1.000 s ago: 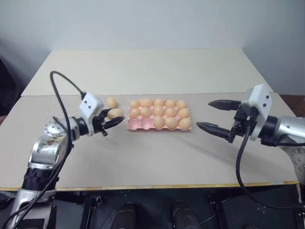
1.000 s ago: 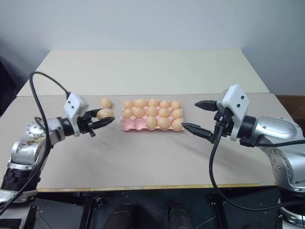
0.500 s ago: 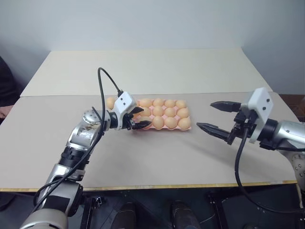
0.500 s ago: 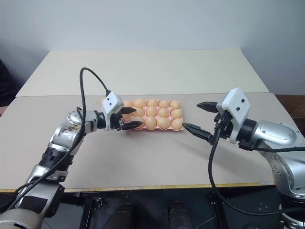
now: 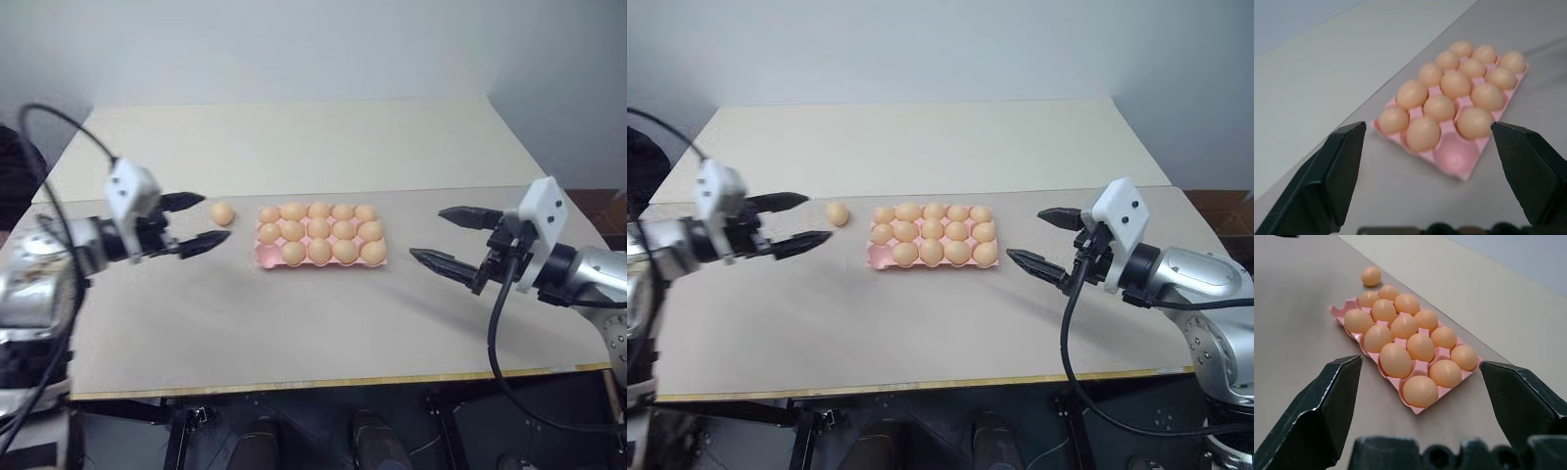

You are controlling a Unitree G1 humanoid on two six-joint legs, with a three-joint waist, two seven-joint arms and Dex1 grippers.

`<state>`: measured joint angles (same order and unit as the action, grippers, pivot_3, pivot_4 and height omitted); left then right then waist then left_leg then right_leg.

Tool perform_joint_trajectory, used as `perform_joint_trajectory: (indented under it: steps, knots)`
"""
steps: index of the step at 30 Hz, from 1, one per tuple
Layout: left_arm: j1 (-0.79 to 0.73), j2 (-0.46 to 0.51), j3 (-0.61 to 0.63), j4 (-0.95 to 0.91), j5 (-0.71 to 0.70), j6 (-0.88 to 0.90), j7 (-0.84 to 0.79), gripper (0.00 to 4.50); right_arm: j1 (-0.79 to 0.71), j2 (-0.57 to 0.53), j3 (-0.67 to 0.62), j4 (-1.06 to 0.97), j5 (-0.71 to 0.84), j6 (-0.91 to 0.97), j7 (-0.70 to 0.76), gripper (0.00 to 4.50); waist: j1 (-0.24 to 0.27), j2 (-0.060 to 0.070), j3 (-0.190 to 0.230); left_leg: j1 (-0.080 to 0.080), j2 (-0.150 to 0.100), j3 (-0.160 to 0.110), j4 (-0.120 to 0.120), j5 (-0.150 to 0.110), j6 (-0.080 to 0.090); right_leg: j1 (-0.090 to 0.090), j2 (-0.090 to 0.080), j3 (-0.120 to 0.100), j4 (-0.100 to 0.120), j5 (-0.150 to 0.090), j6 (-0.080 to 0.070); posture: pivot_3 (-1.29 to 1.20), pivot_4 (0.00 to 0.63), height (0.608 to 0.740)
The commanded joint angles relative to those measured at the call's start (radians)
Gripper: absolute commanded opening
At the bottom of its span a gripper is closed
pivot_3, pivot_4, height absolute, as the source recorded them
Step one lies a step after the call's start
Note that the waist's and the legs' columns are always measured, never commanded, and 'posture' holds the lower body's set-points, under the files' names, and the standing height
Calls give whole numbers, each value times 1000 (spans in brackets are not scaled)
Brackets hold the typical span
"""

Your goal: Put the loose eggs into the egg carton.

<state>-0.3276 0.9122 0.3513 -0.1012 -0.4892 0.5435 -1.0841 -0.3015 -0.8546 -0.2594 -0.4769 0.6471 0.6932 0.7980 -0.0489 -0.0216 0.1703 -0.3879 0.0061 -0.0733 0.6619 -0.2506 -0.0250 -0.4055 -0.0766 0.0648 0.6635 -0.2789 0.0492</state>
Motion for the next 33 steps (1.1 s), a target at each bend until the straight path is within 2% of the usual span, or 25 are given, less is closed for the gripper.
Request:
perform_joint_trajectory:
  steps: [1, 4, 8, 14, 18, 22, 24, 29, 33]
  knots:
    - [150, 50, 183, -46, -72, 9, -89, 4465, -29, -5, 12, 37, -12, -44, 32, 4500, 1, 0, 0, 0, 0, 0, 0, 0, 0, 0, 0, 0, 0, 0, 0, 0, 150, 740]
    - [269, 60, 262, -80, -107, 28, -110, 4465, -40, -6, 30, 73, -32, -61, 47, 4500, 8, 0, 0, 1, 0, 0, -1, 0, 0, 1, 0, 0, 0, 0, 0, 0, 150, 740]
    - [363, 8, 301, -176, -134, 48, -43, 4465, -61, -9, 53, 117, -52, -71, 68, 4500, 21, 0, 0, 0, 0, 0, 0, 0, 0, 2, -1, -1, -1, 0, 0, 0, 150, 740]
    - [332, -19, 252, -206, -146, 65, 59, 4465, -86, -19, 71, 156, -76, -85, 98, 4500, 21, 0, 0, 0, 0, 0, 0, 0, 0, 1, -1, -1, 0, 0, 0, 0, 150, 740]
    - [178, -48, 106, -163, -93, 134, 229, 4465, -113, -13, 71, 164, -84, -83, 95, 4500, 27, 0, 0, 1, 0, 0, 0, 0, 0, 2, -1, -1, 0, 0, 0, 0, 150, 740]
    - [-61, -195, -37, -54, 16, 212, 511, 4465, -108, -11, 61, 142, -81, -76, 85, 4500, 37, -1, -1, 0, -1, 0, 0, 0, 0, 1, -1, -1, 0, 0, 0, 0, 150, 740]
    - [-179, -294, -61, 42, 53, 224, 635, 4465, -99, -12, 50, 124, -75, -69, 80, 4500, 38, -2, -1, -1, -2, 0, 1, 0, 0, 1, -2, -1, 0, 1, 1, 0, 150, 740]
    - [-418, -454, -113, 302, 130, 179, 796, 4465, -89, -16, 33, 100, -66, -61, 68, 4500, 35, -3, -1, -3, -2, 0, 3, 0, 0, 0, -2, -1, 1, 1, 1, 0, 150, 740]
    - [-584, -544, -125, 564, 207, 82, 914, 4465, -87, -19, 24, 91, -61, -58, 60, 4500, 36, -4, -1, -3, -3, 0, 3, 0, 0, 0, -2, -1, 0, 1, 1, 0, 150, 740]
